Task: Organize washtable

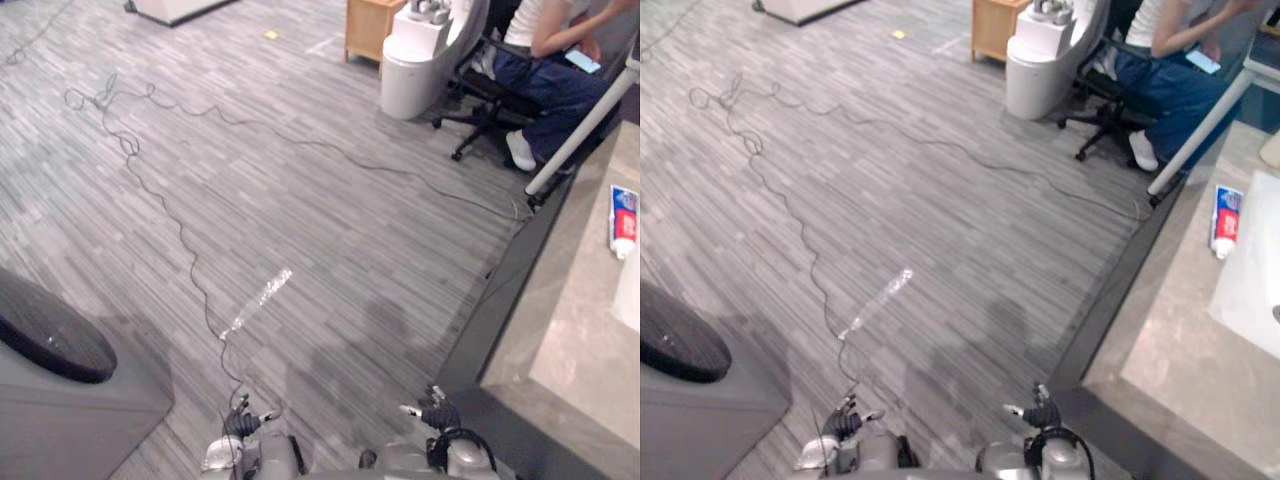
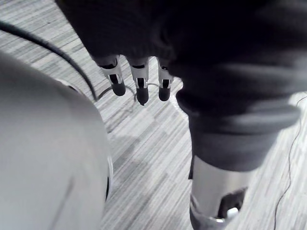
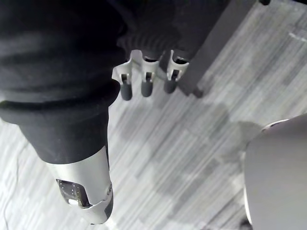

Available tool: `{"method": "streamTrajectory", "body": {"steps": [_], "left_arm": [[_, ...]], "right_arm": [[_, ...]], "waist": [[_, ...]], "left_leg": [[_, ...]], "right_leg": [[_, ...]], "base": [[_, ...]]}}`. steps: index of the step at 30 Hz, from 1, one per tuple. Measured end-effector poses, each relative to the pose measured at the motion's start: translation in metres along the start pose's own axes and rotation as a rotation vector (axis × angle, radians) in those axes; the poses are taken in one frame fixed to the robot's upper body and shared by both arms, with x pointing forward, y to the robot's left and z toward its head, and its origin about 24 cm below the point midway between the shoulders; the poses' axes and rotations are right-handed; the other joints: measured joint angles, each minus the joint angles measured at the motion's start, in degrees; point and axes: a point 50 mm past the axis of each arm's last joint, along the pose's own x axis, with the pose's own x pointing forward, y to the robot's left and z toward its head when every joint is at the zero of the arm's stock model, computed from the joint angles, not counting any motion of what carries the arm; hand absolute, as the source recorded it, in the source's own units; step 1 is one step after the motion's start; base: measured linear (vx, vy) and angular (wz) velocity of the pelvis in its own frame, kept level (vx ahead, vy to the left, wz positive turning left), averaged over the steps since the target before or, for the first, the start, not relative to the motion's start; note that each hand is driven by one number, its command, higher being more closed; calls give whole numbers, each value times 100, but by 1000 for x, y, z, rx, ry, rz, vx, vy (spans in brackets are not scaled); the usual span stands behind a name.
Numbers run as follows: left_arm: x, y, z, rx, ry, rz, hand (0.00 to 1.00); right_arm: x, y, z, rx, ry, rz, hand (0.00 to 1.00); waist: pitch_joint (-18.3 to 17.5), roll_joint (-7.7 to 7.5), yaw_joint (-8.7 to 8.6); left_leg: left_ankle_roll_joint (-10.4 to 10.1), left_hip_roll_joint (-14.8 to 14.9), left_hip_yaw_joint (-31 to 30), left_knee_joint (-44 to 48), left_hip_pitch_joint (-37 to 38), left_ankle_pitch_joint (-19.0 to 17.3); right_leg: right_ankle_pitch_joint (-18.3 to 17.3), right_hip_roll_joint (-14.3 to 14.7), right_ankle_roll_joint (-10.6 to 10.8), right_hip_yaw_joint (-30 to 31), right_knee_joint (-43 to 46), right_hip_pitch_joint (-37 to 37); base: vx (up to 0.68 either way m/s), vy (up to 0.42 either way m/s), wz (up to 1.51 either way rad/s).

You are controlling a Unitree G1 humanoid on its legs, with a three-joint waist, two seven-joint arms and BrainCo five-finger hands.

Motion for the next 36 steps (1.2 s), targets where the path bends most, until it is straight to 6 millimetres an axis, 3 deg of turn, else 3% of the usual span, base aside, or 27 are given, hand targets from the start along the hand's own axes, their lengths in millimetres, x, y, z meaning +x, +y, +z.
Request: {"method": "streamTrajectory", "body": {"steps": [2, 3, 4, 5, 6, 8, 9, 10, 11, 12, 13, 14, 15, 18, 20, 21, 22, 23, 24, 26, 27, 29, 31, 32, 34, 35, 36], "left_arm": [[1, -1, 5, -10, -23, -2, 0], [1, -1, 6, -32, -26, 1, 0], [1, -2, 6, -42, -25, 3, 0], [1, 0, 6, -55, -23, 14, 0], [2, 1, 7, -85, -27, 27, 0], [2, 6, 6, -97, -21, 48, 0], [2, 7, 5, -95, -10, 53, 0], [2, 9, 4, -91, -7, 57, 0], [2, 12, 1, -68, 13, 59, 0], [2, 12, -1, -58, 27, 58, 0], [1, 10, -5, -36, 47, 48, 0], [1, 8, -7, -23, 55, 40, 0], [2, 7, -5, -12, 50, 33, 0], [5, 5, 2, 4, 33, 20, 0], [4, 5, 0, 13, 43, 16, 0], [2, 6, -6, 17, 59, 17, 0], [1, 8, -9, 15, 69, 22, 0], [0, -3, -10, -32, 72, 12, 0], [-1, -7, -13, -55, 77, 10, 0], [-3, -8, -15, -97, 74, 21, 0], [-4, -6, -15, -95, 68, 25, 0], [-3, -2, -8, -84, 37, 32, 0], [-2, -1, -4, -82, 18, 34, 0], [-2, -1, -4, -85, 17, 33, 0], [-2, -3, -4, -87, 16, 29, 0], [-3, -5, -5, -90, 20, 26, 0], [-3, -6, -6, -93, 23, 25, 0]], "right_arm": [[1, -1, 0, -3, 2, -1, 0], [1, -1, -3, -2, 21, -1, 0], [1, -1, -5, -3, 30, -1, 0], [1, -2, -8, -20, 47, 3, 0], [2, 2, -9, -29, 57, 20, 0], [1, 4, -9, -24, 57, 22, 0], [2, 6, -8, -25, 54, 26, 0], [2, 7, -7, -25, 53, 31, 0], [3, 9, -5, -24, 45, 36, 0], [3, 9, -4, -23, 39, 37, 0], [3, 9, 1, -29, 14, 39, 0], [4, 11, 4, -47, 1, 49, 0], [4, 11, 6, -57, -11, 54, 0], [6, 11, 15, -59, -39, 54, 0], [6, 10, 18, -57, -53, 52, 0], [4, 10, 13, -53, -44, 48, 0], [3, 9, 10, -42, -36, 46, 0], [4, 2, 16, -32, -56, 20, 0], [1, -3, 16, -32, -72, 7, 0], [0, -3, 15, -27, -67, 8, 0], [0, -2, 12, -21, -58, 7, 0], [-3, 3, 4, 1, -35, 15, 0], [-5, 2, 0, 3, -20, 12, 0], [-4, 1, 0, 2, -15, 9, 0], [-4, -1, -2, 10, -3, 0, 0], [-4, -3, -5, 8, 16, -7, 0], [-3, -6, -5, 0, 17, -13, 0]], "waist": [[23, 26, 27], [27, 61, 43], [16, 68, 92], [-32, 33, 152], [-81, -24, 173], [-127, -133, 144], [-110, -263, 117], [-115, -324, 123], [-104, -354, 87], [-98, -333, 69], [-71, -304, 24], [-41, -227, -58], [-41, -217, -89], [-20, -177, -153], [-30, -194, -224], [-97, -302, -253], [-137, -379, -279], [-77, -148, -281], [-40, 30, -284], [-19, 282, -189], [15, 200, -162], [5, 66, -42], [0, -6, 61], [17, -33, 97], [-6, 7, 98], [-47, 57, 97], [-79, 98, 102]], "left_leg": [[-10, -218, -331, -796, -421, 153], [-6, -333, -673, -1451, -603, 707], [-64, -352, -758, -1586, -588, 998], [5, -472, -779, -1472, -569, 1351], [289, -602, -746, -1106, -645, 1116], [532, -666, -593, -883, -620, 919], [662, -729, -330, -817, -301, 623], [699, -752, -179, -846, -124, 514], [761, -812, -10, -983, 296, 323], [793, -825, 56, -1056, 522, 246], [818, -852, 165, -1315, 1039, 169], [837, -864, 229, -1659, 1494, 158], [836, -854, 272, -1926, 1806, 159], [788, -773, 476, -2522, 2519, 167], [516, -834, 499, -2739, 2798, 77], [296, -956, 495, -2662, 2992, -57], [220, -1032, 481, -2467, 3029, -105], [72, -740, 500, -1602, 2923, -205], [-113, -354, 483, -40, 2392, 14], [-73, 266, 411, 1841, 1735, -53], [-11, 432, 388, 2256, 1452, -95], [1, 469, 428, 1924, 1034, -101], [9, 278, 303, 916, 634, -103], [33, 104, -44, 135, 387, -78], [-150, -140, -709, -1038, 168, 53], [-355, -207, -1065, -1673, 96, 186], [-354, -219, -1235, -1896, 19, 428]], "right_leg": [[-190, -157, 155, 124, -28, 6], [-332, -252, 218, 267, -70, 65], [-392, -287, 254, 381, -109, 60], [-499, -408, 230, 640, -143, 73], [-442, -538, 269, 936, 70, -16], [-420, -663, 308, 1175, 529, -208], [-311, -735, 501, 1488, 1764, -679], [-136, -770, 712, 1593, 2392, -930], [182, -806, 1049, 1675, 3601, -1394], [179, -818, 1045, 1618, 4055, -1583], [56, -843, 866, 1230, 4621, -1890], [-141, -838, 586, 714, 4745, -2146], [-265, -760, 475, 372, 4631, -2346], [-339, -523, 318, -945, 3151, -2896], [163, -183, -131, -1273, 2095, -3056], [761, -42, -417, -1294, 1715, -3059], [993, -29, -793, -1203, 1715, -3051], [827, 78, -698, -1276, 1904, -2845], [588, 220, -654, -1199, 1610, -2449], [434, 598, -738, -936, 1338, -1880], [336, 681, -759, -765, 1201, -1462], [326, 721, -765, -341, 937, -999], [306, 708, -668, 168, 689, -715], [269, 708, -600, 542, 572, -587], [173, 679, -442, 1103, 472, -418], [19, 675, -304, 1463, 428, -379], [-162, 657, -173, 1815, 468, -301]], "base": [[225, 162, -32], [256, 201, -42], [292, 271, -70], [355, 298, -100], [440, 363, -90], [414, 315, -59], [423, 311, -65], [505, 322, -85], [317, 174, -61], [403, 205, -64], [421, 200, -46], [526, 210, -38], [553, 160, -29], [489, 74, -15], [514, 36, -5], [458, -15, 3], [604, -40, -6], [750, -88, -11], [617, -71, -28], [580, -48, -75], [563, -28, -96], [537, -18, -106], [463, 48, -132], [381, 147, -146], [370, 209, -152], [371, 286, -157], [391, 314, -154]]}}
